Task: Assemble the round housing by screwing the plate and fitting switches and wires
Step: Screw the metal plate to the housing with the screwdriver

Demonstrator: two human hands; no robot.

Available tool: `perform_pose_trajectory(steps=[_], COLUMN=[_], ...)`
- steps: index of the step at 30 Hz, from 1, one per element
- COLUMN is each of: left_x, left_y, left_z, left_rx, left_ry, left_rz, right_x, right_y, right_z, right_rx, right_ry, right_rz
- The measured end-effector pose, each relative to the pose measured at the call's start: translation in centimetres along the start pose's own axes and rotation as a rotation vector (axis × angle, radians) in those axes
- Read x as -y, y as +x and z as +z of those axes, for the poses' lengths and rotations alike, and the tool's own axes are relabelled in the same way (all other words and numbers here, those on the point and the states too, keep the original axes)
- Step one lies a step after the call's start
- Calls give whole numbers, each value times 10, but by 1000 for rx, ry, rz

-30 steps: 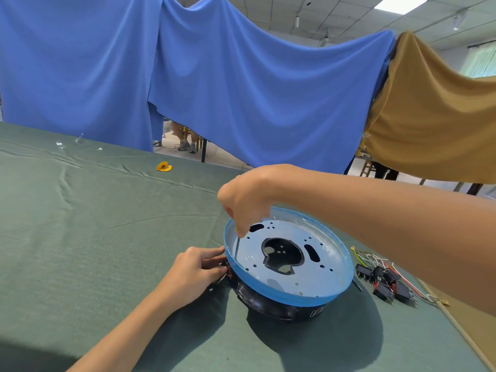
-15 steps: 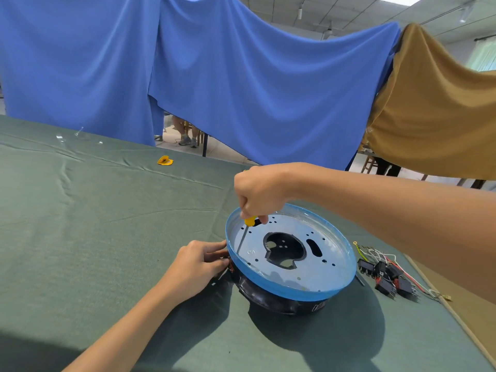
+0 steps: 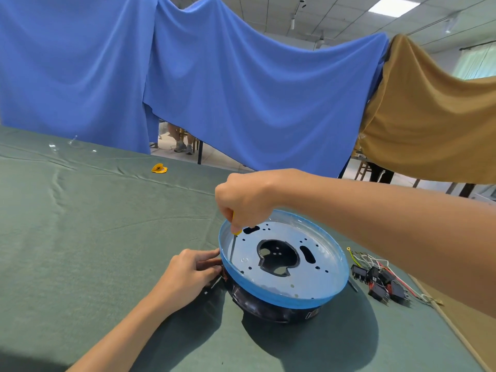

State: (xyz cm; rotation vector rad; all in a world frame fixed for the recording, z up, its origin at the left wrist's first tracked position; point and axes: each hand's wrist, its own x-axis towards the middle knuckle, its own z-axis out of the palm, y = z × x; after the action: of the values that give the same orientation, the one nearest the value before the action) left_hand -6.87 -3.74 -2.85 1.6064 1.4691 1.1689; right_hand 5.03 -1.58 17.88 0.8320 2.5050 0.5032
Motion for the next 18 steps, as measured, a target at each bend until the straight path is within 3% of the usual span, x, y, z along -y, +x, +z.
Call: perform_pose_trajectory(steps=[4,8,11,13,15,18], left_x=[-2,-5,-7,-10,-13,-19], left_y=[0,4,6,8,9,6], left_z=[1,0,2,5,7,9], left_rx=[2,-8,-31,-55,-75,-110], left_ry=[-4,-36,-89,-96,-90,-56], left_rz=[-31,-106,-180,-212,-217,-206], right_x=[-1,-7,-24,-37,-39,-27], right_y=[2,-6,-22,-26,-26,-19], right_z=[7,13,16,30,56,101], right_rx=[34,48,20,-43,-84,-29], right_ry=[118,66,164,445,900,1311], right_rz=[31,47,152,278,410,562])
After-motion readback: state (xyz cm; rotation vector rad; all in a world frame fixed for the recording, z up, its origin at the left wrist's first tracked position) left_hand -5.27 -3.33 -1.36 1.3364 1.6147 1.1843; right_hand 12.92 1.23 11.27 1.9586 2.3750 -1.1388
